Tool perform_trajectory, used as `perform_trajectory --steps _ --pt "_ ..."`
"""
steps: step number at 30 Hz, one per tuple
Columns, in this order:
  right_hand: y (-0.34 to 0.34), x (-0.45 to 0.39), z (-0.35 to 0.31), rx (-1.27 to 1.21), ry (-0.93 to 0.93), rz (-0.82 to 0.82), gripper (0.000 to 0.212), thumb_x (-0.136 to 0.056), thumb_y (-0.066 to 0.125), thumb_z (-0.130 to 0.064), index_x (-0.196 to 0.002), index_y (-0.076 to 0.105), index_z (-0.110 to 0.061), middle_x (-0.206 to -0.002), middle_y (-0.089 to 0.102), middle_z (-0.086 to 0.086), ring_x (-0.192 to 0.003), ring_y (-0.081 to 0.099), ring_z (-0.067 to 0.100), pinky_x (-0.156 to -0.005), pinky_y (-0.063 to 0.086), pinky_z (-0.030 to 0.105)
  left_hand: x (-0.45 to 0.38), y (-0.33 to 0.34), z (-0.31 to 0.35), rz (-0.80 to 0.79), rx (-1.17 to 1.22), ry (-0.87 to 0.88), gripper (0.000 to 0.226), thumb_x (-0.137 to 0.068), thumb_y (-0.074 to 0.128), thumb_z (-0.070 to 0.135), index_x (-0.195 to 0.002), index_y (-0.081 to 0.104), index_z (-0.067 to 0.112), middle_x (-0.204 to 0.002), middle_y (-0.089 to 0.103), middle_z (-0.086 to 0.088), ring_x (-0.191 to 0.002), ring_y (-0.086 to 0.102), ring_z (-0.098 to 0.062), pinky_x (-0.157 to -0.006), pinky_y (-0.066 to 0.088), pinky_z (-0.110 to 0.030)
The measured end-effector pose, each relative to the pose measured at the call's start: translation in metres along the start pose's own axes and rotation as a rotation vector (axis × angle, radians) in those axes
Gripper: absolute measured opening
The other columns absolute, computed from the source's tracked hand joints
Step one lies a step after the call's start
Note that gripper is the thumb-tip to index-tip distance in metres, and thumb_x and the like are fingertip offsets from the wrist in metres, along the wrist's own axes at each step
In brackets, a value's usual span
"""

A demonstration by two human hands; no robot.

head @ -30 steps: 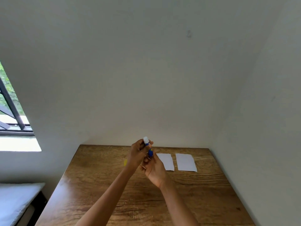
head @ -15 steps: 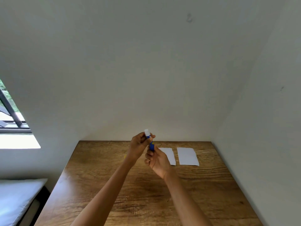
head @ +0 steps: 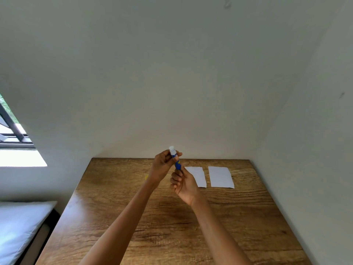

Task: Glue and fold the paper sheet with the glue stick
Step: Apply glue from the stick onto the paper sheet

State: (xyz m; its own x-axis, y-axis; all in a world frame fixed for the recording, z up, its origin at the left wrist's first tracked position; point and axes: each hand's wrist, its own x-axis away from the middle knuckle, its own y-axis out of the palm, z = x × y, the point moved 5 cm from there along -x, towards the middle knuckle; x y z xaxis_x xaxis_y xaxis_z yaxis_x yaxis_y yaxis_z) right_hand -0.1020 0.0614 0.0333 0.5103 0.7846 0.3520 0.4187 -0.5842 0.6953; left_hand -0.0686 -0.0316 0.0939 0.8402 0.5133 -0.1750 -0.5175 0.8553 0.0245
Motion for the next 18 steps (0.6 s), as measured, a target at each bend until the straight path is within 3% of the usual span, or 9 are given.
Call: perform_trajectory --steps 7,9,12,14,18 --pt "-0.003 -0.001 -0.005 -0.169 -0.122 -0.058 0.035 -0.086 0.052 -0.036 -0.110 0.061 -0.012 -0.065 0.055 0.000 -0.051 0.050 0.007 -0.049 0.047 0.021 0.007 0.015 -0.011 -0.014 -0.012 -0.044 0.015 -0.089 0.060 0.015 -0.103 0.065 0.017 -0.106 0.072 0.004 -0.093 0.068 -0.012 -0.075 0.055 -0.019" --pt "-0.011 -0.001 -0.009 -0.190 -0.177 -0.067 0.032 -0.085 0.055 -0.029 -0.109 0.062 -0.010 -0.068 0.062 0.000 -0.058 0.059 0.008 -0.056 0.053 0.022 0.008 0.022 -0.015 0.015 0.007 -0.056 0.017 -0.089 0.061 0.017 -0.104 0.066 0.019 -0.105 0.072 0.006 -0.094 0.067 -0.014 -0.076 0.054 -0.020" --pt "-0.030 -0.003 -0.018 -0.224 -0.268 -0.048 0.028 -0.085 0.055 -0.025 -0.107 0.063 -0.010 -0.078 0.070 0.004 -0.074 0.068 0.013 -0.068 0.058 0.027 0.007 0.033 -0.023 0.039 -0.097 -0.068 0.031 -0.087 0.062 0.017 -0.117 0.062 0.023 -0.117 0.066 0.005 -0.108 0.061 -0.010 -0.091 0.048 -0.026" --pt "-0.049 -0.005 -0.028 -0.244 -0.324 0.029 0.028 -0.084 0.055 -0.029 -0.104 0.062 -0.010 -0.075 0.069 0.004 -0.076 0.067 0.016 -0.077 0.058 0.031 0.007 0.039 -0.035 0.055 -0.164 -0.117 0.044 -0.090 0.058 0.021 -0.133 0.049 0.019 -0.131 0.052 0.007 -0.119 0.049 -0.007 -0.098 0.040 -0.027" --pt "-0.089 -0.012 -0.051 -0.262 -0.392 0.230 0.029 -0.095 0.042 -0.035 -0.093 0.058 -0.011 -0.065 0.057 0.001 -0.074 0.054 0.016 -0.091 0.047 0.035 0.017 0.036 -0.072 0.244 -0.277 -0.305 0.039 -0.097 0.043 0.029 -0.133 0.045 0.013 -0.139 0.046 -0.009 -0.121 0.047 -0.019 -0.092 0.038 -0.026"
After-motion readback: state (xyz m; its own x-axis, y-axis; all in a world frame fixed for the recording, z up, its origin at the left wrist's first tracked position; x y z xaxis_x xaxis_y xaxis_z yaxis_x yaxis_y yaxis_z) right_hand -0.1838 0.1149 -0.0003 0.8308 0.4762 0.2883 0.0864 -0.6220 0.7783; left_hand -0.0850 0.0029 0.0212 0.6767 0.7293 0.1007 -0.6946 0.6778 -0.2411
